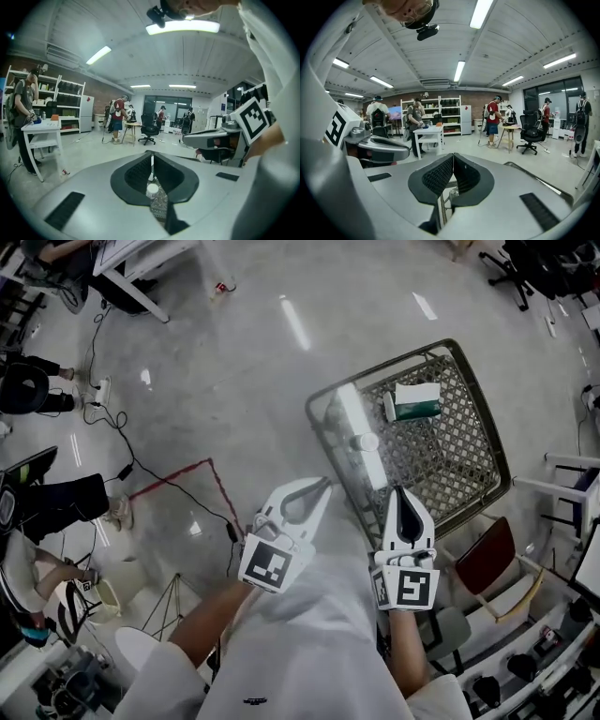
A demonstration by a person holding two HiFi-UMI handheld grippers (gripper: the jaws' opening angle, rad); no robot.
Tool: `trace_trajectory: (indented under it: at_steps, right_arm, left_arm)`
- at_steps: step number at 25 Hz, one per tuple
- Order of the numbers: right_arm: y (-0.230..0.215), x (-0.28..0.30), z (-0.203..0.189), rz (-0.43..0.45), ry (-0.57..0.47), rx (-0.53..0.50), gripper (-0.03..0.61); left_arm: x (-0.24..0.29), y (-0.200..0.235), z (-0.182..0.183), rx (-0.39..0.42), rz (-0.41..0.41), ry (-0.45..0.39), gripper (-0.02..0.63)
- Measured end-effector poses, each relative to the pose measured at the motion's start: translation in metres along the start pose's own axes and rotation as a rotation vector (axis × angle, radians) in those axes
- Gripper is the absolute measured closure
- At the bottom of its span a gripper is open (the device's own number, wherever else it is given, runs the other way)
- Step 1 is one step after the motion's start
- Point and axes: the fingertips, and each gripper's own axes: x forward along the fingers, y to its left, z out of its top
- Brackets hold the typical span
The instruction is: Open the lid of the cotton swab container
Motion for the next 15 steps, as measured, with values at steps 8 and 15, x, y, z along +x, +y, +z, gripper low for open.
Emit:
trace_trajectory:
  at_steps: [8,15]
  right_arm:
    - [-0.023,0.032,-0.053,0.02,0.064,0.02,0.578]
    - [-0.037,0.059,-0.081,0.039,0.072,-0.01,0.578]
  left_arm:
    - [0.056,0.01,-0.062,-0.028,-0.025,0.072,0.607]
    - [0.1,0.013,-0.121,0.055,-0.091,0.145,0.515]
